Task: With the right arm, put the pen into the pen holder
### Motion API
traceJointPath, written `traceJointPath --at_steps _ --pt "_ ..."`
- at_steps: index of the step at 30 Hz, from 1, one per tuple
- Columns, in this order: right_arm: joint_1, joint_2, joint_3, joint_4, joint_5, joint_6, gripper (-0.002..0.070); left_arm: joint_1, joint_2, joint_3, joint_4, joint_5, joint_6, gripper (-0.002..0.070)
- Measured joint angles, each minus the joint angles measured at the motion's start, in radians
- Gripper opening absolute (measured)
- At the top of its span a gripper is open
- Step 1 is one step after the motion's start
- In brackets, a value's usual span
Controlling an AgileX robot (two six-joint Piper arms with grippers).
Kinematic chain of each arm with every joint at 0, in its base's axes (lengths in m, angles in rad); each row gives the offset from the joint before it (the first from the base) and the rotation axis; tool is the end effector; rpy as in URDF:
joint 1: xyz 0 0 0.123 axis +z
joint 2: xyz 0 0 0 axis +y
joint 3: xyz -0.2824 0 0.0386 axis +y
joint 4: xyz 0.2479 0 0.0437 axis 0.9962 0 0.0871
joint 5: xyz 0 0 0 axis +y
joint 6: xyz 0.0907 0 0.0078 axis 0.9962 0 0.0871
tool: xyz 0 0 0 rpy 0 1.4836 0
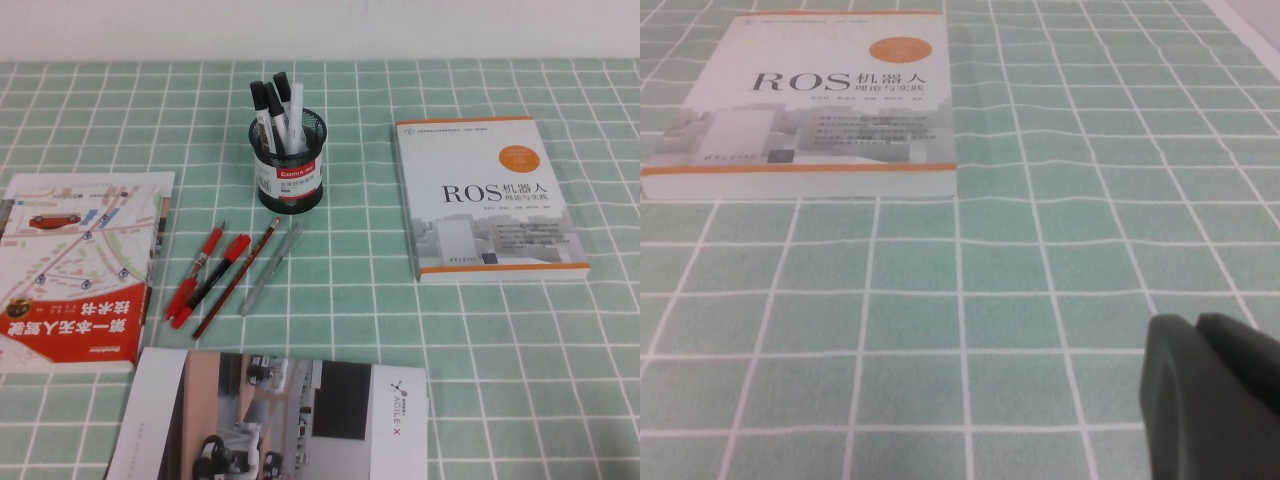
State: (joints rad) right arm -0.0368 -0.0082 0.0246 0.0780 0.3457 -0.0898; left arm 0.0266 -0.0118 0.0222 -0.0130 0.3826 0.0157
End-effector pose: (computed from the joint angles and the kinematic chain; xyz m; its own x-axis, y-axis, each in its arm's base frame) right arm 0.0535 0.0004 0.1742 -0.2705 -0.0064 -0.9627 0.0069 0.9999 -0.0086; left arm 0.0523 0.0009 0.1719 -0.3010 -0.0044 -0.9536 -0.0209 0.9998 0.0020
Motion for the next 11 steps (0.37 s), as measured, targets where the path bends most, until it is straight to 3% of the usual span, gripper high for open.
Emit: traceJointPath --at_steps 11 --pt "0.0 0.0 0.0 0.006 0.0 -0.007 -0.0019 0.0 0.0 0.0 0.0 0.0 0.0 -0.0004"
